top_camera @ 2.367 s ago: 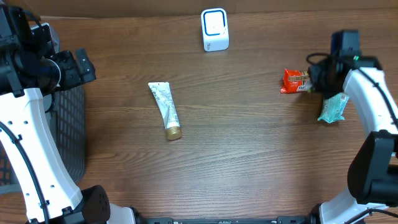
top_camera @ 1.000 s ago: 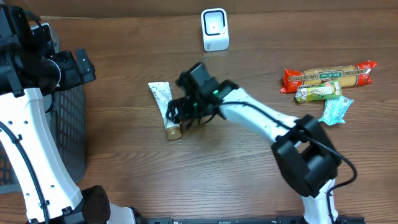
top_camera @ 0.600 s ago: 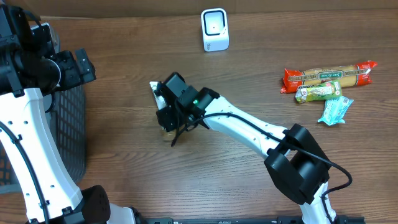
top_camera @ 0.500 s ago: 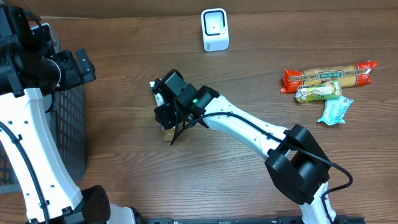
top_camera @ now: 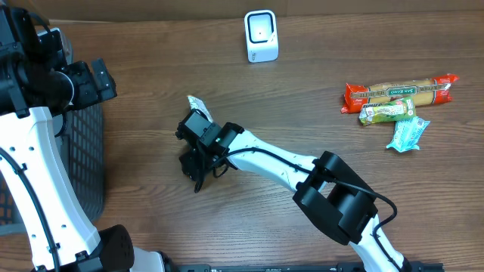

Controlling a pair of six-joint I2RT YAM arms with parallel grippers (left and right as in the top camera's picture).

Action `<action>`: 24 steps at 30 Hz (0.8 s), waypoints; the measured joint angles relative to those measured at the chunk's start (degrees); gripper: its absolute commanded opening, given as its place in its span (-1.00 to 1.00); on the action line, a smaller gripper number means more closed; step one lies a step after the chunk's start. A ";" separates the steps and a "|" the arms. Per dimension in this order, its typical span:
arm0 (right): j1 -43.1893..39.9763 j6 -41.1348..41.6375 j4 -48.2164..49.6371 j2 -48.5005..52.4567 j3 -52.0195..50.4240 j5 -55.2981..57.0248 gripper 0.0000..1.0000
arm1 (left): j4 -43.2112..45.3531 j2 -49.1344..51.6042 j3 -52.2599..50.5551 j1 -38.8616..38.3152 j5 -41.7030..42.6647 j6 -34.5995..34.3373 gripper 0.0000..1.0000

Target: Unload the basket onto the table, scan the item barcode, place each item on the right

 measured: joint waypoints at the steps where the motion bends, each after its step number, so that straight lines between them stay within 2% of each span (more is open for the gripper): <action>1: -0.17 0.11 -1.31 0.00 0.00 0.61 0.11 | 0.00 0.00 0.00 0.00 0.00 0.00 0.99; 6: -2.54 0.31 -4.20 0.00 0.00 1.53 0.10 | 0.00 0.00 0.00 0.00 0.00 0.00 0.99; 11: -8.39 -0.48 -6.32 0.00 0.15 2.27 0.11 | 0.00 0.00 0.00 0.00 0.00 0.00 0.99; 15: -14.49 -4.04 -6.69 0.00 0.26 3.32 0.12 | 0.00 0.00 0.00 0.00 0.00 0.00 0.99; 20: -18.27 -7.76 -6.69 0.00 0.31 4.17 0.12 | 0.00 0.00 0.00 0.00 0.00 0.00 0.99; 24: -20.24 -8.83 -7.13 0.00 1.22 4.39 0.29 | 0.00 0.00 0.00 0.00 0.00 0.00 0.99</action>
